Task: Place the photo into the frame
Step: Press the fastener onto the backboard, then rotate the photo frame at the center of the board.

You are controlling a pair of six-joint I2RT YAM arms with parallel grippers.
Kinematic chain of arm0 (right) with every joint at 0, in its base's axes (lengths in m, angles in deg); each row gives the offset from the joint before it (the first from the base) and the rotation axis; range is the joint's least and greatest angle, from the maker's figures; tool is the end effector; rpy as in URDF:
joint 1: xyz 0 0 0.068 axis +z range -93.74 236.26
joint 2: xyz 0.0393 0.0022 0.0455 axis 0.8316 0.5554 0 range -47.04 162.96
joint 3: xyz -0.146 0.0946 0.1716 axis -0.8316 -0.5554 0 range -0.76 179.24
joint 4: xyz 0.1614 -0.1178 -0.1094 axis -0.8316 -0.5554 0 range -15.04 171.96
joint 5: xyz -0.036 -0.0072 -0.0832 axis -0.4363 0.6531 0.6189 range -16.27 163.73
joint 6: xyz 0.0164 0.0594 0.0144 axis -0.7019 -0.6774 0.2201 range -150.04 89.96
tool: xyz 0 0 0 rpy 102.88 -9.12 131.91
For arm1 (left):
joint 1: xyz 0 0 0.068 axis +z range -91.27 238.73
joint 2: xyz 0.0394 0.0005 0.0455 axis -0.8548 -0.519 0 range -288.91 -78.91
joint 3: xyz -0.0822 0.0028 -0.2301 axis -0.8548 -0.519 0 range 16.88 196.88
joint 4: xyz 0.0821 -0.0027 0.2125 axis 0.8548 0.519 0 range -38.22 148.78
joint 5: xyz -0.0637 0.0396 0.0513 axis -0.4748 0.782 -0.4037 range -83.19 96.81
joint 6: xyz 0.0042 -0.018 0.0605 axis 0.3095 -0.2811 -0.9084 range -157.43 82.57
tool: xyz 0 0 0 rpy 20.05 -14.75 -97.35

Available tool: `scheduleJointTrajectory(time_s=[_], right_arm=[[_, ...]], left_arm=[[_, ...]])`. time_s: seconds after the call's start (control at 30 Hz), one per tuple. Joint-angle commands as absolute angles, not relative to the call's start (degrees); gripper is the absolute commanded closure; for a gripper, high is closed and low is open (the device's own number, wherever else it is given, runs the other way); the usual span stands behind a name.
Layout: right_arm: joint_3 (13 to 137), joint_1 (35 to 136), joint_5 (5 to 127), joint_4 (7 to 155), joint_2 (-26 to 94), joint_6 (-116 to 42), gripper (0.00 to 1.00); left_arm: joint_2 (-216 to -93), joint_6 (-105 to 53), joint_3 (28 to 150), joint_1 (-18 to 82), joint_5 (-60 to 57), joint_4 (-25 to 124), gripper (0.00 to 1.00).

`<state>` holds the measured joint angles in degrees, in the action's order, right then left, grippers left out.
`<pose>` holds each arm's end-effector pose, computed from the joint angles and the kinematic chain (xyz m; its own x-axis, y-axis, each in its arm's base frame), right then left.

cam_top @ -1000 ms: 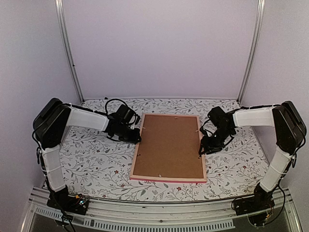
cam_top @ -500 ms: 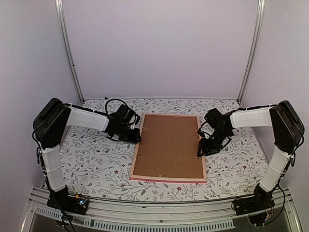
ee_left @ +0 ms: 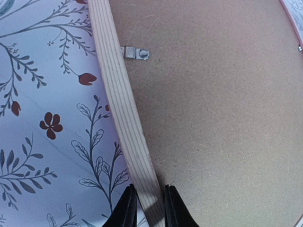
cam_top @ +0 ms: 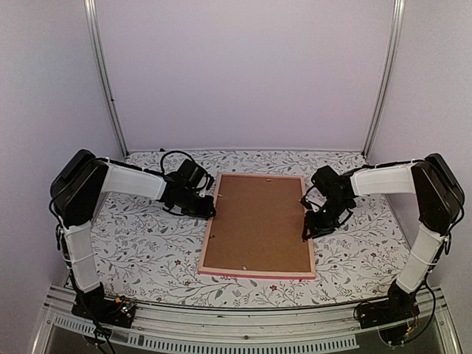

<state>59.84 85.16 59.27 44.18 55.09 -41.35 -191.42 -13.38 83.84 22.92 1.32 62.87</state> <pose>0.2461 0.1495 0.1302 -0.9433 -0.3037 -0.1338 -0.3298 0.9025 0.2769 0.2941 -0.2179 0.1210 -0.8733 0.1299 -0.4696 0.2949 0.9082 -0.2971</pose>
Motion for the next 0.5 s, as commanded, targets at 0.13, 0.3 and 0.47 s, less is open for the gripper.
scheduleJointTrajectory(time_s=[0.13, 0.3, 0.47], right_arm=[[59.3, 84.8, 62.6, 40.5, 57.3, -40.5, 0.70], [59.2, 84.7, 60.7, 40.8, 56.9, -39.8, 0.74], [59.3, 84.2, 58.7, 41.5, 56.3, -39.3, 0.73]], left_arm=[[-192.2, -15.6, 82.5, 23.0, -0.8, 65.2, 0.80], [-192.0, -15.6, 82.2, 23.0, -0.8, 65.1, 0.80], [-191.9, -15.6, 82.0, 23.1, -0.8, 65.0, 0.80]])
